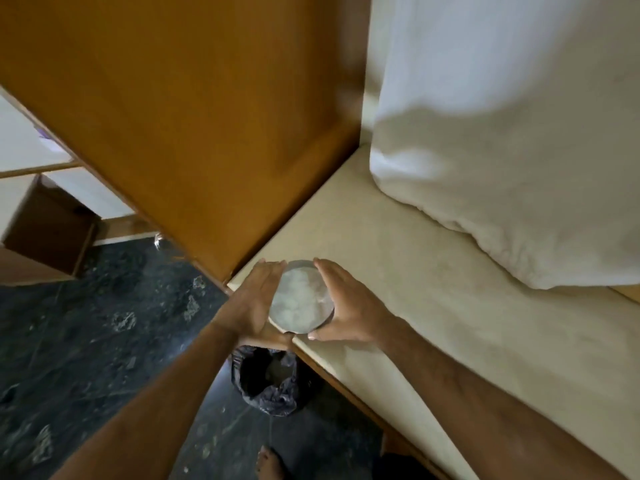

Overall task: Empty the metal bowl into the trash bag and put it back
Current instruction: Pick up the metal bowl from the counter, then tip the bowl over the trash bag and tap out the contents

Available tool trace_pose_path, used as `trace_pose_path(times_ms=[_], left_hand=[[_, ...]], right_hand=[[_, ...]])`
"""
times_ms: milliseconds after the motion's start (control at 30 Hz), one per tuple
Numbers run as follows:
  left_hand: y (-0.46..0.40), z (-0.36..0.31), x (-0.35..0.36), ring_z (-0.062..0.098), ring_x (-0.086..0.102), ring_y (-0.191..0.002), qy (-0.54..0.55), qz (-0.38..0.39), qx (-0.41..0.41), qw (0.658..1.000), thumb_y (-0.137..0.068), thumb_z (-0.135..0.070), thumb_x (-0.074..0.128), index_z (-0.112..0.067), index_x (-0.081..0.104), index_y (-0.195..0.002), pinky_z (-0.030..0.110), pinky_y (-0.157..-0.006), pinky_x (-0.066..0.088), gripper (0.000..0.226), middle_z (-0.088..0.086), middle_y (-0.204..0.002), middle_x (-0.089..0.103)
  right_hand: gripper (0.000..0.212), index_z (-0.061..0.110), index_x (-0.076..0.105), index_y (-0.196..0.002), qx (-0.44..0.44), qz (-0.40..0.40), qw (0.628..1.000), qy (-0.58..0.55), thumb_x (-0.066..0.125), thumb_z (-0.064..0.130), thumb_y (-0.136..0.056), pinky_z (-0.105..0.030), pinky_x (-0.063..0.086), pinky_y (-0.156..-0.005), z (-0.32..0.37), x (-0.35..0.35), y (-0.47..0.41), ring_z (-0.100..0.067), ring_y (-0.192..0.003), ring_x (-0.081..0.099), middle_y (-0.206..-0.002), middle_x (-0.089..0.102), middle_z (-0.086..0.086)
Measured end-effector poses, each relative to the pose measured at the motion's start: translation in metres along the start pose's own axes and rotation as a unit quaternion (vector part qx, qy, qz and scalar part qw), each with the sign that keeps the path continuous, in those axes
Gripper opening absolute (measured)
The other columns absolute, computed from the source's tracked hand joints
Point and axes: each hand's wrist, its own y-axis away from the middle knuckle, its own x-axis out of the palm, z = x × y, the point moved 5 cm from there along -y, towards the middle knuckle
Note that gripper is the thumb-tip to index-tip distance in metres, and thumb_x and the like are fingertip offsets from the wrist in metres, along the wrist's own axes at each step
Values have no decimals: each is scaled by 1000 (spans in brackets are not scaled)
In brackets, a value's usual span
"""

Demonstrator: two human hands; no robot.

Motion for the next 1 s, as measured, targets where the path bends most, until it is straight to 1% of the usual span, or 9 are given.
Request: trace_pose_path(times_ms=[100,267,433,533,667,767,867,933,1000], left_hand=[[59,25,-9,36,43,-132,-2,-30,-10,999,-48,-52,93,5,38,-146,48,-123,26,126,24,-140,52],[158,80,11,35,40,-133,3,1,-71,997,-49,-68,82,0,30,-148,62,-117,24,132,25,-142,52],[204,140,99,31,33,-133,63,15,-132,989,-51,-72,73,-1,30,-148,66,-113,26,128,26,-141,53],[202,168,166,29,23,-144,101,40,-178,978,-54,-65,81,-9,20,-155,57,-116,19,131,23,-152,42],[186,211,281,32,11,-155,170,121,-230,951,-66,-44,94,-7,4,-161,29,-116,4,136,14,-169,16],[172,237,342,34,28,-149,220,122,-252,935,-78,-39,88,-6,14,-160,34,-121,19,116,18,-165,28],[160,260,382,31,49,-132,317,78,-277,904,-91,-41,69,-6,31,-152,44,-113,43,80,17,-148,47],[155,274,393,28,54,-124,359,14,-327,874,-92,-50,55,-7,36,-147,37,-100,48,72,9,-135,50],[146,290,407,28,57,-99,350,-35,-362,863,-96,-54,47,-5,45,-132,28,-74,47,60,11,-114,56]], right_hand=[[127,9,13,-155,-50,3,999,14,91,44,-62,-37,38,-114,42,45,1,-25,-147,27,-161,25,-13],[126,10,16,-154,-84,-2,994,65,82,61,-60,-44,43,-112,93,142,3,-28,-143,37,-159,30,-11],[117,8,22,-152,-82,47,995,27,90,37,-62,-32,41,-113,66,257,7,-26,-147,30,-160,24,-12],[92,6,34,-143,-82,51,995,27,85,26,-69,-36,46,-108,17,317,12,-33,-145,33,-160,24,-20],[70,9,48,-121,-35,83,994,68,87,14,-63,-41,59,-89,-75,405,12,-41,-126,56,-157,30,-23],[50,1,55,-104,-7,76,995,58,81,-1,-61,-47,60,-80,-124,442,3,-49,-111,62,-142,47,-31],[46,3,51,-102,34,66,997,-2,81,1,-68,-45,57,-78,-157,458,-25,-44,-102,65,-123,59,-23],[48,8,50,-108,109,91,987,-75,84,14,-74,-45,60,-74,-178,470,-47,-32,-90,68,-103,65,-11],[53,18,49,-117,215,186,948,-142,82,32,-78,-46,62,-78,-196,490,-69,-23,-89,71,-105,69,-5]])
